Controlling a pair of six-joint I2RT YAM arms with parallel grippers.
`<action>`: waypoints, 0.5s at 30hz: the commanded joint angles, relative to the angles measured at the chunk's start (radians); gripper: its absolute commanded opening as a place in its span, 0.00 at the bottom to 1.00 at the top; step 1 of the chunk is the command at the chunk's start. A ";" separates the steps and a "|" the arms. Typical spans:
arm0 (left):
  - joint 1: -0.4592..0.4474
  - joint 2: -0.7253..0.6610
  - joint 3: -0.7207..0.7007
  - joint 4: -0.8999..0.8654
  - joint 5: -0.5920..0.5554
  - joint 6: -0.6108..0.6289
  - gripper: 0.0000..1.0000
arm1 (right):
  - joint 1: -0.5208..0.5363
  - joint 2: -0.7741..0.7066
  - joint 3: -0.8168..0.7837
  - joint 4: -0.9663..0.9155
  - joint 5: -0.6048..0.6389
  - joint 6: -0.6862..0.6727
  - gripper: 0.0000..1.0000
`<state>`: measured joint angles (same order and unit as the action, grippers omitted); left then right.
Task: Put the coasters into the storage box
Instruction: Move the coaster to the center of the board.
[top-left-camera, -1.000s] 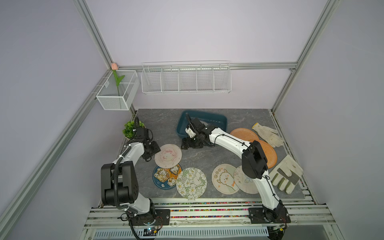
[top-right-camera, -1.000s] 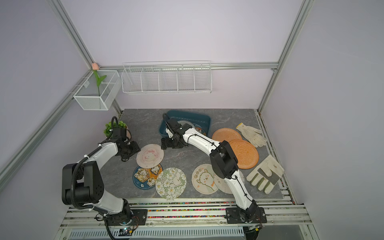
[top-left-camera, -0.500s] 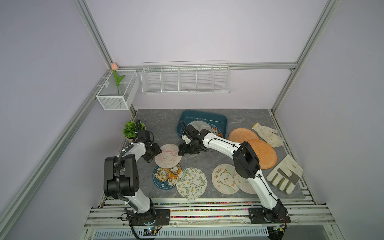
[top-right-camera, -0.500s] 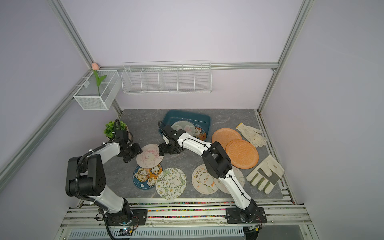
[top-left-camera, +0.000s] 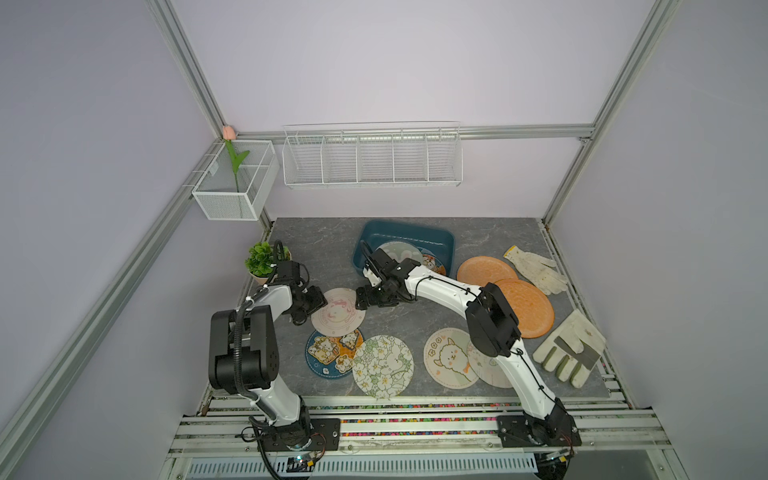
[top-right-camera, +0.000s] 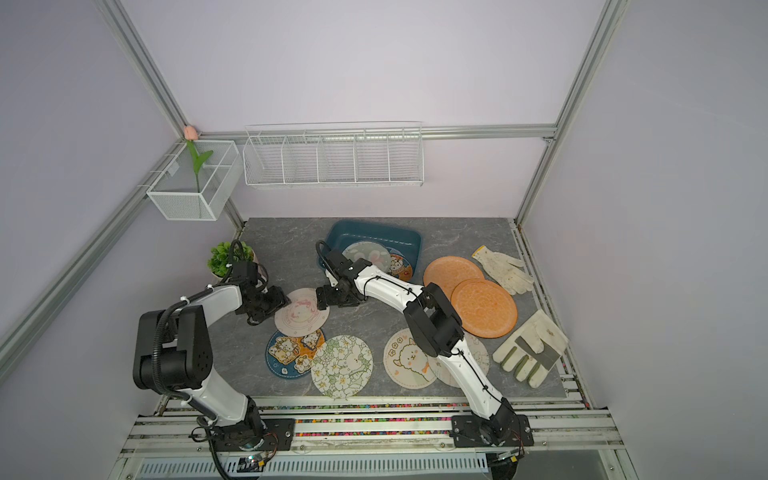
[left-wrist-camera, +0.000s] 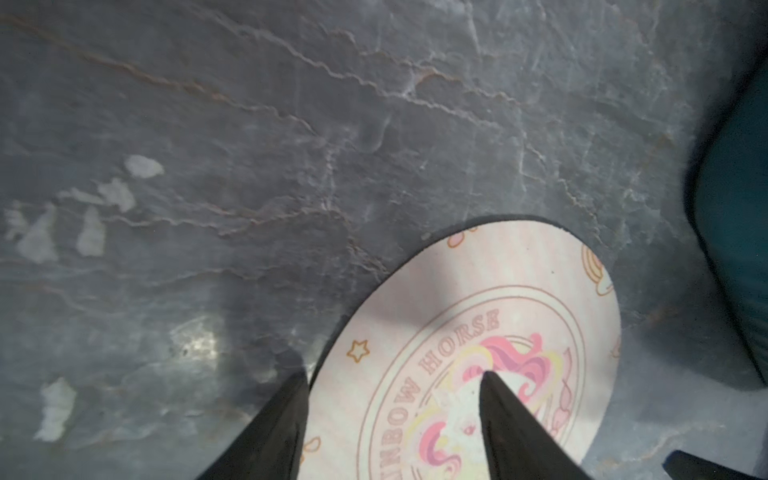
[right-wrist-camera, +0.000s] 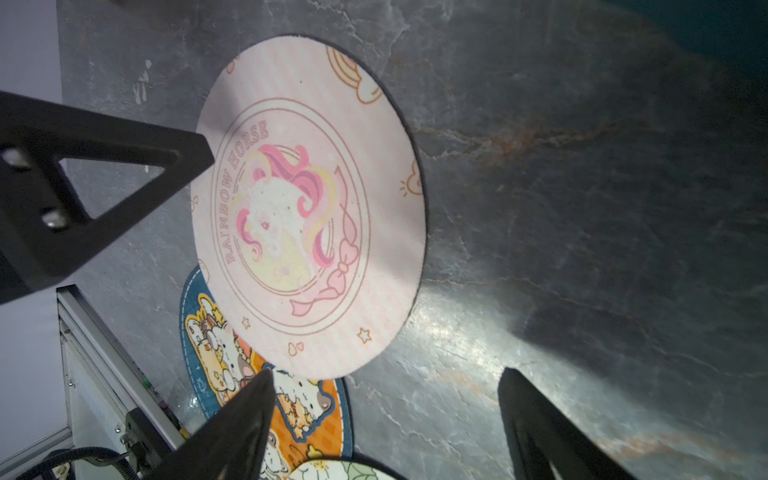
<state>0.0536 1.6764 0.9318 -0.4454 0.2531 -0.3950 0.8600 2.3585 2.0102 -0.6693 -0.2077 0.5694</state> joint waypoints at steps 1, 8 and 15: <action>-0.047 0.028 -0.030 -0.053 0.066 0.005 0.66 | 0.001 0.006 0.005 0.006 0.022 0.018 0.86; -0.127 0.033 -0.022 -0.043 0.096 -0.011 0.66 | -0.005 -0.044 -0.066 -0.003 0.089 0.036 0.86; -0.172 0.043 -0.024 -0.032 0.104 -0.013 0.64 | -0.021 -0.109 -0.186 -0.015 0.125 0.061 0.83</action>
<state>-0.0994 1.6817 0.9314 -0.4412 0.3309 -0.4004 0.8520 2.3032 1.8679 -0.6594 -0.1158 0.6018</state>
